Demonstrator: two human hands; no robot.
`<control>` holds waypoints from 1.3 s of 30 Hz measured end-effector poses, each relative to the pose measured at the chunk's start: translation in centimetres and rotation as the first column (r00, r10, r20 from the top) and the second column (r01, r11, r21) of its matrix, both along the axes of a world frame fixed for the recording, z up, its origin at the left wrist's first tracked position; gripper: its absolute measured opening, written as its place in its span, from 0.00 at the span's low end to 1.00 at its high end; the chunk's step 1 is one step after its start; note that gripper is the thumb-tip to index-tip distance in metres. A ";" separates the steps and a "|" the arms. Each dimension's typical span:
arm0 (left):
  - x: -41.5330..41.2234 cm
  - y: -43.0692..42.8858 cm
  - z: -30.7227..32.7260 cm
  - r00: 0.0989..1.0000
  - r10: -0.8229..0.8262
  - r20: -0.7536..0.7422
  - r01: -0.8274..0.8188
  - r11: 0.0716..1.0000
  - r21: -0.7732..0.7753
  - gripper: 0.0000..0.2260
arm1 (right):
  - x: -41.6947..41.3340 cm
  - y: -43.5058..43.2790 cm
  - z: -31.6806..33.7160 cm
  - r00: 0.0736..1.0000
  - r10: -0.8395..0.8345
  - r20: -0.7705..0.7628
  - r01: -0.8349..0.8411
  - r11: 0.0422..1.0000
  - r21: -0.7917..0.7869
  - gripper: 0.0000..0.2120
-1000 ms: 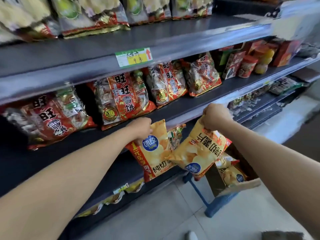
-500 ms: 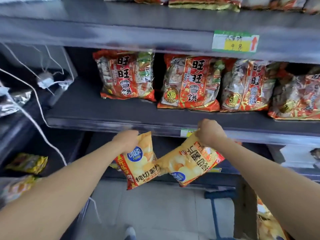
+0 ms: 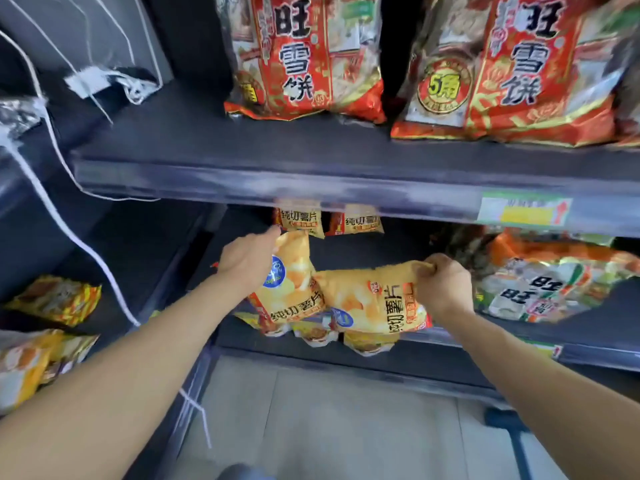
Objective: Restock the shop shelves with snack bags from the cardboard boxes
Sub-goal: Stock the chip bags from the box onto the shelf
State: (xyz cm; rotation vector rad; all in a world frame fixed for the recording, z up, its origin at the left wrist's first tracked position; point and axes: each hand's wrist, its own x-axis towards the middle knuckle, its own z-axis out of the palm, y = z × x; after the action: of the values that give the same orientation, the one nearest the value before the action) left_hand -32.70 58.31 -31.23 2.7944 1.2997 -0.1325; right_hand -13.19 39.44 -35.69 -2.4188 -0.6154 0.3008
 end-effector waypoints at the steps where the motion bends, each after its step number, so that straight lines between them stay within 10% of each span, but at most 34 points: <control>1: 0.4 0.9 -0.8 1.000 -0.013 0.019 0.013 1.000 0.027 0.15 | 0.6 1.0 -1.5 0.998 -0.052 -0.044 0.054 0.996 0.068 0.10; 12: 6.0 11.6 -8.4 0.963 -0.079 0.256 0.031 0.982 0.188 0.22 | 6.2 8.0 -12.5 0.798 -0.193 -0.571 0.513 0.716 0.474 0.14; 16: 7.5 14.0 -9.6 0.927 -0.197 0.319 0.108 0.955 0.275 0.10 | 7.2 8.6 -13.2 0.701 -0.084 -0.708 0.615 0.573 0.542 0.14; 27: 8.8 15.4 -11.9 0.824 -0.179 0.538 0.151 0.984 0.096 0.19 | 4.9 10.8 -14.5 0.418 0.189 -0.888 0.864 0.220 0.453 0.16; 34: 5.9 15.3 -15.6 0.875 -0.015 0.484 -0.005 0.999 0.040 0.39 | 4.6 13.6 -17.5 0.339 0.231 -0.912 0.901 0.201 0.385 0.13; 39: 5.6 14.9 -17.5 0.820 0.055 0.569 0.013 0.993 -0.116 0.39 | 3.4 14.4 -18.0 0.474 0.149 -0.868 0.789 0.366 0.494 0.11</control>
State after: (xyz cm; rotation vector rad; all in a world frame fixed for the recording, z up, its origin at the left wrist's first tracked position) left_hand -27.09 73.26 -48.72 2.4220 1.1149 0.5754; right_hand -9.78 53.83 -53.70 -1.0107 0.2876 0.6522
